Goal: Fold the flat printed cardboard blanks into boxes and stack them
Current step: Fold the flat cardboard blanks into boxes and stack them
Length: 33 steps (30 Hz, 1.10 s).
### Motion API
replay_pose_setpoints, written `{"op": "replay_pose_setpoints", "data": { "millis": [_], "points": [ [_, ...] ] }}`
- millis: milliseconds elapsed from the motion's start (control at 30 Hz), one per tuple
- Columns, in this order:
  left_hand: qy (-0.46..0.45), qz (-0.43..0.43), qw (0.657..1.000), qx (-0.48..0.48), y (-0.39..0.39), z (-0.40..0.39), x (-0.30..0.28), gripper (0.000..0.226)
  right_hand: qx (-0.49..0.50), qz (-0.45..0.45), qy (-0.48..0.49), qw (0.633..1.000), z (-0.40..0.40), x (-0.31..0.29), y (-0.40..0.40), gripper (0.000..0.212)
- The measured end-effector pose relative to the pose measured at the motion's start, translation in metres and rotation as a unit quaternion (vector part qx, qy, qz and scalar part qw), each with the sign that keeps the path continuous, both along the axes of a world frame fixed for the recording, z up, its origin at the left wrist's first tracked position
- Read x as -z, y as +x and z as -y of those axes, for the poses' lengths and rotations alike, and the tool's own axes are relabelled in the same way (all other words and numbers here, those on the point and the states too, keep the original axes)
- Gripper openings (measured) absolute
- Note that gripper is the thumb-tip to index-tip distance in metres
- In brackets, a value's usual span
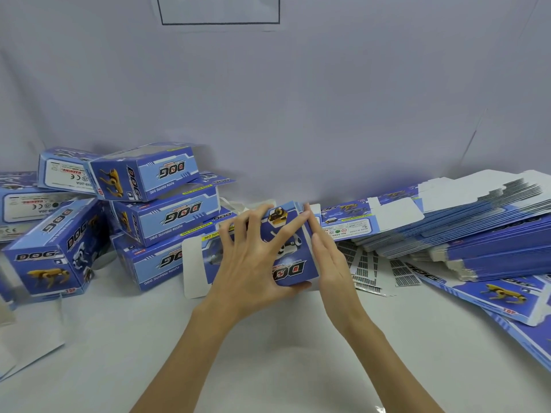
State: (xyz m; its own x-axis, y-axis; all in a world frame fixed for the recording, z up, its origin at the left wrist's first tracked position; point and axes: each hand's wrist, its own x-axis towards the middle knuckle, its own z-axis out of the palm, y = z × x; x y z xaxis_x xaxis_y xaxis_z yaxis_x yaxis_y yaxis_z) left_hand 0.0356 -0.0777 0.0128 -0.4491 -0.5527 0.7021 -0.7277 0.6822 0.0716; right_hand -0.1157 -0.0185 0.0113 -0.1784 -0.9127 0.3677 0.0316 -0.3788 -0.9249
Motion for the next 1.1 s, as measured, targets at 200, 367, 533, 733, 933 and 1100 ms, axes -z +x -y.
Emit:
{"op": "replay_pose_setpoints", "data": {
  "millis": [200,367,533,733,933,1100],
  "points": [
    [0.021,0.039,0.999,-0.002,0.000,-0.001,-0.004,0.099,0.003,-0.081,-0.013,0.997,0.005,0.007,-0.002,0.051],
    [0.019,0.032,0.999,-0.014,0.004,0.002,-0.005,0.095,-0.083,0.039,0.037,0.995,0.013,0.004,-0.017,0.045],
    [0.045,-0.008,0.999,-0.022,0.009,0.006,-0.006,0.099,-0.043,-0.021,-0.005,0.999,0.009,0.007,-0.018,0.045],
    [0.075,-0.009,0.997,-0.014,0.005,0.004,-0.004,0.092,0.004,0.011,-0.014,1.000,0.009,0.014,-0.004,0.047],
    [0.112,-0.017,0.994,-0.010,0.002,0.000,-0.004,0.090,0.044,-0.024,-0.015,0.999,0.011,0.022,0.000,0.048],
    [0.114,0.007,0.993,-0.017,0.004,0.002,-0.004,0.090,0.072,-0.198,-0.017,0.977,0.010,0.027,-0.009,0.074]
  ]
}}
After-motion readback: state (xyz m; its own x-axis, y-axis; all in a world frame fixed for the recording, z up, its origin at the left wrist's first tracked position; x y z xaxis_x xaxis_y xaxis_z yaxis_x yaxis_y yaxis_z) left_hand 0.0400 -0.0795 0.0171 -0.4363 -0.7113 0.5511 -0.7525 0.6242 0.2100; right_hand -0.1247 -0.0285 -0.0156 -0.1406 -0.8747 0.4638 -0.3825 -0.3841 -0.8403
